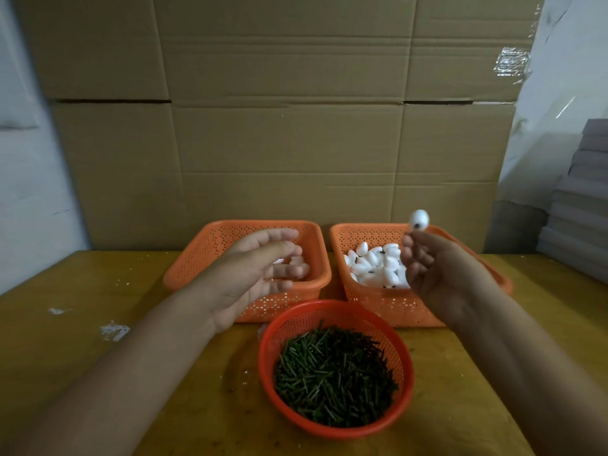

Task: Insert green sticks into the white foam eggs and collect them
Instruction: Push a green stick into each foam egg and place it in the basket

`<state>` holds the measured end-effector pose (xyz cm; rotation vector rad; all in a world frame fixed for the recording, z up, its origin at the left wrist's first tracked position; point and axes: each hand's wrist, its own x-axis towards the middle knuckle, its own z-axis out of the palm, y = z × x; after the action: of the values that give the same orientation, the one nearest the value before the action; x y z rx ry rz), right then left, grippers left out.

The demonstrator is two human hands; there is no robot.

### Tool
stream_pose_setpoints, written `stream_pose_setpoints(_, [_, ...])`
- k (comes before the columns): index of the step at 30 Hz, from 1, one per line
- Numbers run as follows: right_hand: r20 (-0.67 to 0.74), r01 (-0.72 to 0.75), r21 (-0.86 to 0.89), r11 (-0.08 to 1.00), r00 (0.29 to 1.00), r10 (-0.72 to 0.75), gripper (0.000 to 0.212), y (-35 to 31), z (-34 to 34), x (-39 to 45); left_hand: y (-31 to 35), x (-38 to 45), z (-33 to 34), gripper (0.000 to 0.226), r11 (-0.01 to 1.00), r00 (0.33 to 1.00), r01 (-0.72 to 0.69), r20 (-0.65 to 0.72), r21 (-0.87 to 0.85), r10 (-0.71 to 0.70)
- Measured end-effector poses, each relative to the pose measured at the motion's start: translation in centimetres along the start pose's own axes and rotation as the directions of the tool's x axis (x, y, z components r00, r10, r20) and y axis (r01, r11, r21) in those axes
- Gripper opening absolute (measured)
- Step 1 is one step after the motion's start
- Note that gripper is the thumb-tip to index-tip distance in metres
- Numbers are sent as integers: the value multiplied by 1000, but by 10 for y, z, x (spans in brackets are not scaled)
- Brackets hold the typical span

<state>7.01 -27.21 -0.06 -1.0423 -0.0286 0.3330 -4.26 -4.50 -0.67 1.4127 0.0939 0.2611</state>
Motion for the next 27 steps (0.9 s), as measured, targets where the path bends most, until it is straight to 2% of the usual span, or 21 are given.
stream_pose_setpoints(2, [-32,32,32,999,999,-31,13,-3,-7,5,1,0,0,28,1000,1000,6,-13,-2,-6])
stream_pose_setpoints(5, [25,23,-50,998,999,-21,10,3,-5,5,0,2,-2,26,1000,999,3,-37,6,-3])
stream_pose_setpoints(7, [105,0,-148,989,994,15,15,8,1,1,0,3,-3,25,1000,999,-3,-47,15,4])
stream_pose_setpoints(9, [217,20,-342,940,974,58,19,13,6,-5,0,4,-4,24,999,998,-19,-62,32,21])
stream_pose_setpoints(11, [337,147,-594,791,938,79,16,20,9,-11,-2,7,-6,21,994,993,-47,-105,96,57])
stream_pose_setpoints(13, [444,303,-740,600,891,97,14,28,11,-15,-6,13,-10,17,971,981,-78,-155,226,115])
stream_pose_setpoints(16, [614,570,-787,237,760,214,18,36,12,-20,-12,22,-23,16,894,962,-123,-171,430,215])
stream_pose_setpoints(18, [626,675,-738,-19,694,355,32,40,12,-25,-15,27,-34,18,832,945,-123,-193,541,265])
stream_pose_setpoints(19, [597,688,-718,-103,685,416,39,42,13,-28,-15,30,-40,19,798,936,-118,-202,591,288])
stream_pose_setpoints(22, [541,723,-648,-241,659,523,49,49,15,-34,-14,39,-61,21,688,932,-75,-195,722,306])
stream_pose_setpoints(24, [542,744,-616,-261,640,545,50,54,16,-37,-13,49,-75,23,589,954,-9,-171,808,248])
stream_pose_setpoints(27, [522,740,-614,-275,642,562,52,53,16,-37,-13,73,-90,32,377,979,82,-146,923,144])
